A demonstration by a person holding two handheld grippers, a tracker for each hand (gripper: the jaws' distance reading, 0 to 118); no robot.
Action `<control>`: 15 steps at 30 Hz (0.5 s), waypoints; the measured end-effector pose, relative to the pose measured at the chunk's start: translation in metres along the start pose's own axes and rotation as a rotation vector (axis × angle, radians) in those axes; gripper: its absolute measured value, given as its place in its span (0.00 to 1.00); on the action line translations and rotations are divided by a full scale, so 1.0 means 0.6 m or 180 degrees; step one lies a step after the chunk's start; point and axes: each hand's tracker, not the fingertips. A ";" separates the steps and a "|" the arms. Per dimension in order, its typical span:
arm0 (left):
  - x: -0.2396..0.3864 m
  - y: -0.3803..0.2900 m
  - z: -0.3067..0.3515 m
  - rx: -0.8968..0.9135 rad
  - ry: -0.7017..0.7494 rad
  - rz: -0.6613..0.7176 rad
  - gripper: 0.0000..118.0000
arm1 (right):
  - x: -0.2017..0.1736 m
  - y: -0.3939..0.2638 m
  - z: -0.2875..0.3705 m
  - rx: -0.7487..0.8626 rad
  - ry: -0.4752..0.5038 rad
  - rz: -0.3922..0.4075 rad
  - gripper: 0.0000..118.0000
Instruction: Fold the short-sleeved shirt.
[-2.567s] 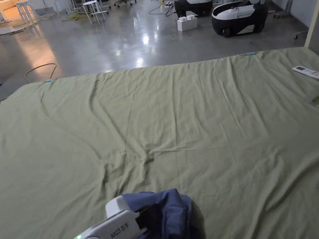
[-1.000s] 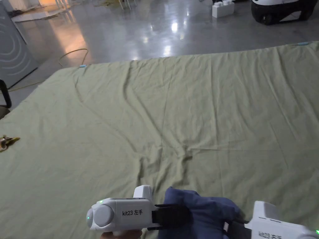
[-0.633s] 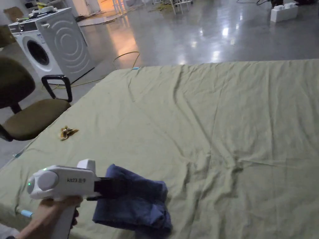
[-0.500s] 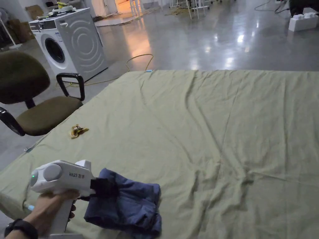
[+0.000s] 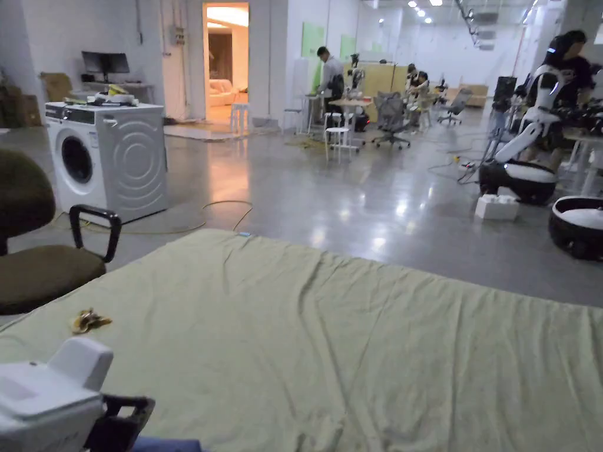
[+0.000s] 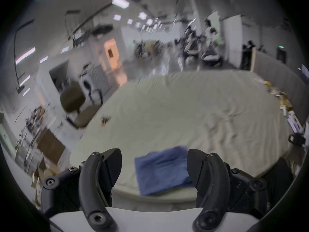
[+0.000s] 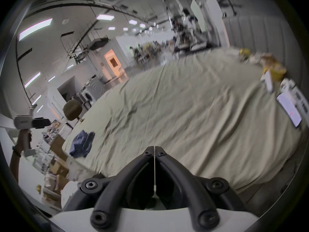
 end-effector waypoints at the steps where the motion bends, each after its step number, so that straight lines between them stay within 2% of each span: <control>1: 0.022 -0.004 0.037 0.0266 -0.0124 -0.0063 0.69 | 0.001 0.012 0.020 0.0120 -0.0039 0.0018 0.01; 4: 0.104 -0.011 0.109 0.0903 -0.0278 -0.0030 0.69 | -0.017 0.052 0.077 0.0533 -0.0156 0.0241 0.01; 6: 0.152 -0.006 0.128 0.1055 -0.0141 -0.0008 0.69 | -0.036 0.081 0.104 0.0724 -0.0203 0.0384 0.01; 9: 0.199 -0.010 0.122 0.1380 0.0023 -0.0229 0.67 | -0.061 0.114 0.138 0.1003 -0.0207 0.0530 0.01; 10: 0.215 -0.008 0.127 0.1455 -0.0001 -0.0162 0.67 | -0.066 0.121 0.145 0.1092 -0.0223 0.0564 0.01; 13: 0.246 0.012 0.145 0.1537 -0.0133 0.0452 0.62 | -0.085 0.132 0.167 0.1306 -0.0320 0.0642 0.01; 15: 0.260 0.004 0.160 0.1616 -0.0168 0.0365 0.61 | -0.089 0.135 0.176 0.1283 -0.0248 0.0694 0.01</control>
